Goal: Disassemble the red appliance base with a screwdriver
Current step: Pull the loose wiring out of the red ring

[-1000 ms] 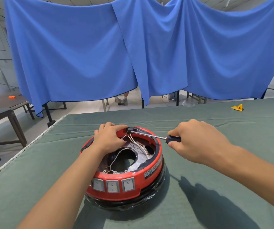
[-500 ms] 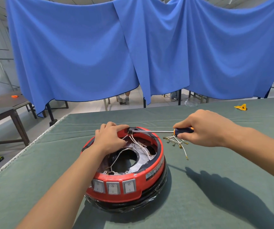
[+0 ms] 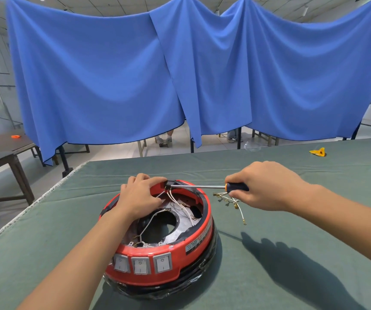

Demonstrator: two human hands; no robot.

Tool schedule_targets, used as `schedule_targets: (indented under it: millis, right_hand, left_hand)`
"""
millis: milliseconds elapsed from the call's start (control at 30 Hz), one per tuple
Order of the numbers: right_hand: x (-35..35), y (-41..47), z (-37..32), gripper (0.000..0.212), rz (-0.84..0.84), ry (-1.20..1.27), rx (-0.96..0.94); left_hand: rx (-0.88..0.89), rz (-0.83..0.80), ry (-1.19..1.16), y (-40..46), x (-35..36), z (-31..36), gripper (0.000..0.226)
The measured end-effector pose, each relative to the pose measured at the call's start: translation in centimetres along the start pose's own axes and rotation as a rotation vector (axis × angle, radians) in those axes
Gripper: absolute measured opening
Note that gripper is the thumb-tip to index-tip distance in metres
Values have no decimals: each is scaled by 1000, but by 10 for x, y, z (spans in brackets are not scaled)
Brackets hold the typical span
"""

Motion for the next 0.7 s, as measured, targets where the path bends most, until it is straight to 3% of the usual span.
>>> schedule_targets:
  millis: [133, 300, 700]
  right_hand:
    - [3, -2, -13, 20, -68, -25, 112]
    - [6, -3, -14, 62, -129, -35, 247]
    - [7, 4, -17, 55, -123, -86, 272]
  left_hand:
    - [5, 1, 39, -2, 1, 3, 58]
    - [13, -1, 65, -3, 1, 4, 60]
    - [2, -19, 94, -1, 2, 2, 63]
Point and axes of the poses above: each hand's wrist, its own y-axis towards the middle knuckle, its own x-axis out of the palm, z = x × y, the point moved 9 cm from there along y, towards the middle knuckle, and after that the axes turned 5 degrees about -z, right-handed, at the moved point
